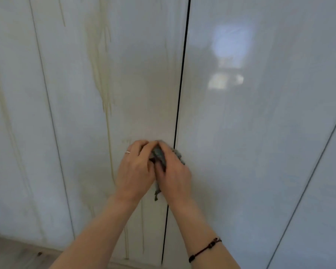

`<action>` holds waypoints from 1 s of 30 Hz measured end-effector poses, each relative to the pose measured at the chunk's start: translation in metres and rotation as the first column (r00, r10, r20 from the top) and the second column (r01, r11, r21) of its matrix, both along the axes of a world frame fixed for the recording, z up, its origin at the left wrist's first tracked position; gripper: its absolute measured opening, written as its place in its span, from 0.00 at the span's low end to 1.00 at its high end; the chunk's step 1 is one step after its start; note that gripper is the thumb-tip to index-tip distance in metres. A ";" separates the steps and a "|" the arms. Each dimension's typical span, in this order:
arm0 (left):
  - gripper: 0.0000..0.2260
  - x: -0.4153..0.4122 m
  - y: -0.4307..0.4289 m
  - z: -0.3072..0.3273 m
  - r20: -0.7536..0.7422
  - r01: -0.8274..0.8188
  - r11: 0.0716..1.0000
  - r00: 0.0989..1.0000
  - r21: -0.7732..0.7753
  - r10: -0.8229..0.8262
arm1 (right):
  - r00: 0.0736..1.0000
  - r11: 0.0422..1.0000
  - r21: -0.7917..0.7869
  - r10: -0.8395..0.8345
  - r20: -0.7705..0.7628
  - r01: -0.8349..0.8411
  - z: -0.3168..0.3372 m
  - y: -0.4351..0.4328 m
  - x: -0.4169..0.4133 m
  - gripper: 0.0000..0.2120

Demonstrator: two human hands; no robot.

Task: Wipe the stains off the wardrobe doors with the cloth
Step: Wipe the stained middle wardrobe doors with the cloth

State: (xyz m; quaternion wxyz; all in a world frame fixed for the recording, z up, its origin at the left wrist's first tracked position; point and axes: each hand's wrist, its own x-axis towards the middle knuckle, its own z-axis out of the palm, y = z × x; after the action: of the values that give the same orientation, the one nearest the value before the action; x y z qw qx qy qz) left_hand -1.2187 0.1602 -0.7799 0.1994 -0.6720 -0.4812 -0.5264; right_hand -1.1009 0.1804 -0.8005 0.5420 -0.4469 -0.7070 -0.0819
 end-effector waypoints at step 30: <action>0.03 -0.083 0.015 -0.024 -0.127 -0.101 0.993 0.986 0.061 0.108 | 0.917 0.989 0.143 -0.034 0.398 -0.026 -0.105 0.015 0.013 0.08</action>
State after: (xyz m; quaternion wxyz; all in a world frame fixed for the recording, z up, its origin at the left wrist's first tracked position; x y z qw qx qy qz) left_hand -1.3019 0.1750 -0.8037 0.2759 -0.6731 -0.4873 -0.4830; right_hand -1.0879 0.1959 -0.9050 0.4174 -0.3817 -0.7938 -0.2235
